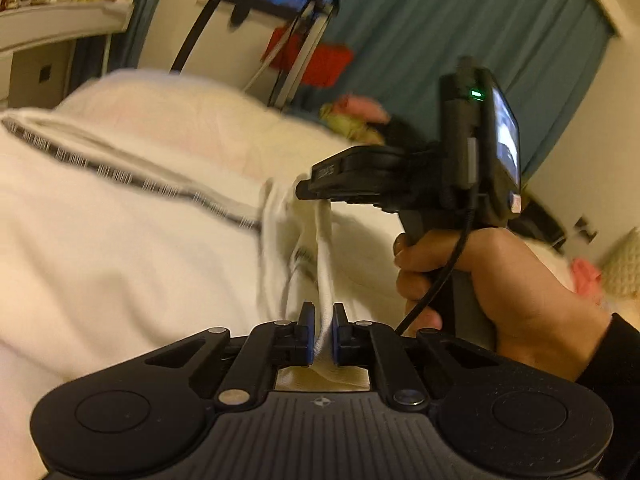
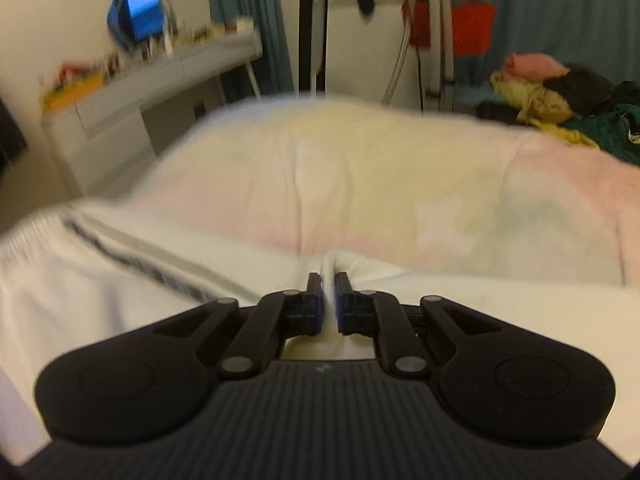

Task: Fold clothes

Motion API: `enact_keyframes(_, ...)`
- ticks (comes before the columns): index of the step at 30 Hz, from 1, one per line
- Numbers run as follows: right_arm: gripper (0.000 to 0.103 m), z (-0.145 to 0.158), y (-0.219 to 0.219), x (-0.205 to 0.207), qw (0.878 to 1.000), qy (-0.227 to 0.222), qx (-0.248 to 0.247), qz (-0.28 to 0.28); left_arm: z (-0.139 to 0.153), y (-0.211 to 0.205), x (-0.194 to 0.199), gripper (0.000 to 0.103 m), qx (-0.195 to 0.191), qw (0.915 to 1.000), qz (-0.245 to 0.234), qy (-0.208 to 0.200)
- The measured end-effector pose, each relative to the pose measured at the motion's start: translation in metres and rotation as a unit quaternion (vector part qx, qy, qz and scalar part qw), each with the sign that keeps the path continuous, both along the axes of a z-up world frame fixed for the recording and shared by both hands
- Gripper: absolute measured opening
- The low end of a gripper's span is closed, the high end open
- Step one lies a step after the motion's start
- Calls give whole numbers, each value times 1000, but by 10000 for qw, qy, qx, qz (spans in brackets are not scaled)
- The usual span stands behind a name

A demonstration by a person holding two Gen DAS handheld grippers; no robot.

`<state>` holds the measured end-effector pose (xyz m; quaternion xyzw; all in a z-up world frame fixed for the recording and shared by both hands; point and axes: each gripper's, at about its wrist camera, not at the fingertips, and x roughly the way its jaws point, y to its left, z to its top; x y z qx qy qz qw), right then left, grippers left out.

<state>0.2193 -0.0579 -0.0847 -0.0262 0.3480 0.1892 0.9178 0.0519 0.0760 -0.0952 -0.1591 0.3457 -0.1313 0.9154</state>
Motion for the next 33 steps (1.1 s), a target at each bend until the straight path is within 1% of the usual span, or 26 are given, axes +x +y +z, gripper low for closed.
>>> enact_keyframes(2,12,-17,3,3,9998,-19,-201,-18,-5,-4,6,10,233,9997,-46,25)
enact_keyframes(4,13,-19,-2,4,9999,-56,-103,-117,-4,-7,6,14,454,9989,-48,-102)
enact_keyframes(5,13,-16,-6,5,9998,-39,12,-207,-2,-8,6,19,508,9985,13,-203)
enact_keyframes(6,13,-11,-11,5,9995,-5,123,-274,0,-8,6,39,563,9979,74,-305)
enact_keyframes(7,15,-4,-16,3,9993,-7,207,-321,3,-9,5,51,653,9970,142,-400)
enact_keyframes(8,20,4,-22,-1,9989,-48,273,-365,6,-7,4,64,704,9962,197,-481)
enact_keyframes(9,26,13,-28,-5,9985,-90,338,-410,8,-5,1,65,689,9958,234,-553)
enact_keyframes(10,42,22,-35,-11,9978,-193,392,-489,10,-3,-1,66,673,9954,272,-625)
enact_keyframes(11,60,31,-43,-20,9967,-346,436,-597,14,-2,-3,69,633,9952,302,-676)
enact_keyframes(12,68,41,-50,-30,9951,-499,480,-704,18,0,-4,75,589,9951,338,-719)
enact_keyframes(13,79,50,-58,-40,9935,-643,513,-784,23,2,-5,78,562,9946,385,-777)
enact_keyframes(14,84,59,-67,-51,9919,-781,536,-841,27,3,-7,82,568,9938,434,-849)
enact_keyframes(16,83,73,-86,-75,9899,-902,615,-909,34,3,-12,83,679,9910,526,-1022)
enact_keyframes(19,83,88,-110,-115,9870,-982,689,-1067,46,2,-24,90,782,9875,599,-1233)
enact_keyframes(20,83,91,-117,-129,9859,-1015,708,-1125,52,1,-31,95,814,9862,605,-1306)
enact_keyframes(22,83,94,-129,-156,9838,-1072,735,-1231,63,-3,-46,97,924,9837,566,-1433)
enact_keyframes(25,83,91,-139,-190,9819,-1125,710,-1349,77,-7,-72,98,1142,9790,590,-1582)
enact_keyframes(26,83,89,-142,-199,9811,-1143,727,-1382,80,-7,-79,100,1197,9771,623,-1642)
enact_keyframes(27,83,86,-144,-206,9802,-1156,764,-1418,83,-6,-86,102,1204,9757,653,-1713)
enact_keyframes(29,83,79,-149,-219,9781,-1175,861,-1489,87,-4,-100,103,1172,9735,720,-1826)
enact_keyframes(33,83,65,-156,-232,9735,-1248,1034,-1616,88,-1,-107,103,1043,9751,778,-1794)
